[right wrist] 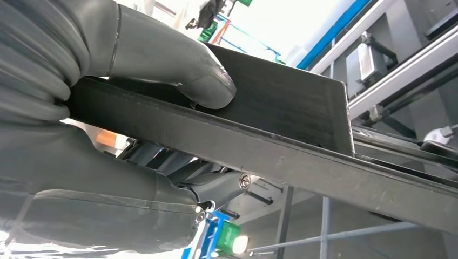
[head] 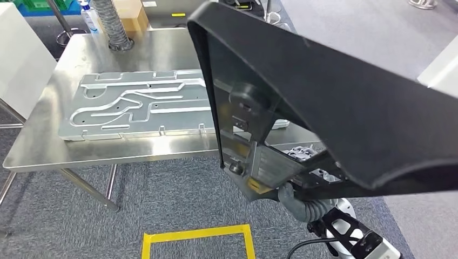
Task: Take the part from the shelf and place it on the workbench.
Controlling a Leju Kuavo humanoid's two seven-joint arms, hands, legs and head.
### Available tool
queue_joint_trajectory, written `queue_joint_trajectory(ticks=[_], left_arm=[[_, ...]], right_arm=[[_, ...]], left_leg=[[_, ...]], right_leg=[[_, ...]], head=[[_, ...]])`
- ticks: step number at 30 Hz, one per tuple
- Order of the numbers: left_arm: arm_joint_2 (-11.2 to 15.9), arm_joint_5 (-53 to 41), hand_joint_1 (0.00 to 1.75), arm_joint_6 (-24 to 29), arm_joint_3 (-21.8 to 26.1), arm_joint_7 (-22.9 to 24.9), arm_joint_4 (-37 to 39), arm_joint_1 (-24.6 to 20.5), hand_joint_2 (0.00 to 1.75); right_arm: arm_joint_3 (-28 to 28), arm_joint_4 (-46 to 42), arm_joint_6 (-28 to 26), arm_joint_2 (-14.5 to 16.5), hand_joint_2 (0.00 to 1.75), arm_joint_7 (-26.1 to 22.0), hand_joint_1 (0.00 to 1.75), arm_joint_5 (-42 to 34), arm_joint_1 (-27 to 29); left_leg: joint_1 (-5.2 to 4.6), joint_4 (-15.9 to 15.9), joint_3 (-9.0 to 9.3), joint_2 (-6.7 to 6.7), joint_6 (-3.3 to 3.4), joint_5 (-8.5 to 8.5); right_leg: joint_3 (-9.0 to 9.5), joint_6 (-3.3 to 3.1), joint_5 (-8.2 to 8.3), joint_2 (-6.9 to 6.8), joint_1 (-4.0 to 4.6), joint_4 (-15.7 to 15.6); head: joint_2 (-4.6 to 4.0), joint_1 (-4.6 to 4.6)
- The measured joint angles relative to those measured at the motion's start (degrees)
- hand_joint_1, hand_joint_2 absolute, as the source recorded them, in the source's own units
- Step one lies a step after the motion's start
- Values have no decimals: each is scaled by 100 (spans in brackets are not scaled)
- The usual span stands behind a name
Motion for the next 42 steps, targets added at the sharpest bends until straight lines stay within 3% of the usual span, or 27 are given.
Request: queue_joint_trajectory(ticks=[2,3,4,5,7,8,12,14,17,18,19,21,22,23,26,28,29,31,33,34,35,36,38,40,42], left_arm=[[-4,0,0,0,1,1,0,4,175],[-7,0,0,0,2,2,0,8,175],[-11,0,0,0,2,2,0,10,175],[-16,0,0,0,2,1,0,10,175],[-25,0,0,0,2,2,0,5,175],[-27,0,0,0,2,4,0,-6,175],[-27,0,0,0,1,3,-1,-49,175],[-31,0,0,-4,1,1,-2,-70,175],[-36,2,0,-22,1,-4,-2,-70,175],[-36,4,0,-28,1,-8,-2,-60,175],[-36,6,0,-33,2,-12,-2,-52,175],[-36,12,0,-40,2,-20,-2,-50,175],[-37,15,0,-41,2,-25,-2,-54,175],[-38,16,0,-42,2,-30,-2,-58,175],[-51,20,0,-35,4,-55,-2,-52,175],[-66,23,0,-27,5,-75,-2,-44,175],[-72,25,0,-24,6,-82,-2,-45,175],[-77,29,0,-22,7,-87,-2,-47,175],[-82,34,0,-19,9,-87,-2,-44,175],[-87,39,0,-17,10,-88,-2,-44,175],[-95,44,0,-16,11,-91,-2,-44,175],[-106,48,0,-16,12,-96,-2,-44,175],[-131,50,0,-18,14,-107,-2,-47,175],[-146,31,0,-27,16,-124,-2,-47,175],[-148,5,0,-41,17,-139,-2,-46,175]], right_arm=[[-1,15,-6,4,175,0,175,9,19],[-2,23,-7,4,175,0,175,11,28],[-2,27,-7,4,175,0,175,13,32],[-2,28,-7,4,175,0,175,14,33],[-1,32,-8,6,175,0,175,15,30],[-1,31,-9,7,175,0,175,16,29],[-4,21,-10,2,175,0,175,19,23],[-4,18,-21,-2,175,0,175,26,20],[-6,30,-69,-3,175,0,175,10,19],[-13,37,-77,-3,175,0,175,-21,21],[-32,45,-60,-3,175,0,175,-64,21],[-104,61,39,-3,175,0,175,-142,14],[-148,69,104,-3,175,0,175,-164,9],[-184,76,156,-3,175,0,175,-173,5],[-244,90,223,-3,175,0,175,-147,23],[-270,91,225,4,175,0,175,-111,45],[-283,92,225,8,175,0,175,-95,51],[-297,104,219,14,175,0,175,-64,63],[-298,132,163,15,175,0,175,18,76],[-297,149,102,15,175,0,175,92,77],[-297,169,5,15,175,0,175,195,70],[-305,199,-124,15,175,1,175,328,43],[-373,324,-511,27,175,32,175,786,-101],[-541,571,-1130,46,175,208,175,1718,-359],[-730,981,-1826,54,175,594,175,3015,-745]], left_leg=[[1,13,60,-3,7,-75],[2,20,113,-8,2,-129],[4,30,187,-16,-6,-195],[6,41,277,-24,-18,-274],[4,69,399,-31,-68,-435],[4,85,417,-31,-101,-492],[10,126,380,-9,-231,-618],[21,624,111,3,-306,-803],[62,1965,-843,6,-377,-1096],[72,2164,-1078,6,-387,-1024],[80,2117,-1191,6,-389,-817],[92,1468,-1116,7,-376,-182],[87,1096,-1021,5,-361,55],[80,831,-947,4,-330,188],[60,621,-900,-4,-195,226],[66,560,-881,-4,-107,272],[70,530,-869,-2,-72,291],[52,518,-866,-1,-35,297],[25,525,-865,-4,-20,287],[14,531,-860,-9,-14,278],[4,538,-850,-15,-12,269],[-4,542,-837,-21,-14,256],[-24,555,-835,-24,-38,233],[-29,553,-860,-15,-80,229],[-25,556,-868,-7,-133,222]], right_leg=[[-460,44,-147,-1,-42,719],[-578,59,-56,-2,-57,825],[-590,67,151,-4,-71,709],[-505,64,437,-5,-81,399],[-288,28,779,-8,-76,-145],[-218,-3,789,-9,-63,-299],[-123,-134,494,2,-50,-478],[-36,-166,432,-3,-74,-540],[70,-178,346,-11,-75,-561],[117,-172,314,-9,-75,-561],[175,-162,282,-6,-77,-561],[301,-127,212,-1,-84,-562],[347,-98,179,4,-77,-553],[370,-66,157,10,-70,-549],[368,35,154,17,-60,-564],[320,86,64,12,-75,-455],[232,102,-64,11,-81,-255],[-92,119,-412,10,-91,433],[-362,121,-551,9,-93,959],[-364,110,-463,9,-91,932],[-266,87,-285,9,-85,705],[-92,52,-67,9,-71,324],[221,-16,194,0,-27,-346],[303,-44,212,-2,5,-565],[311,-67,245,3,-18,-633]], head=[[0,-1],[0,-1],[0,-1],[0,0],[-1,1],[-1,1],[-2,-3],[-2,-6],[-2,-8],[-2,-8],[-2,-8],[-2,-7],[-2,-7],[-2,-7],[-2,-6],[-2,-5],[-2,-5],[-2,-4],[-2,-4],[-2,-4],[-2,-4],[-2,-4],[-2,-4],[-2,-5],[-2,-5]])
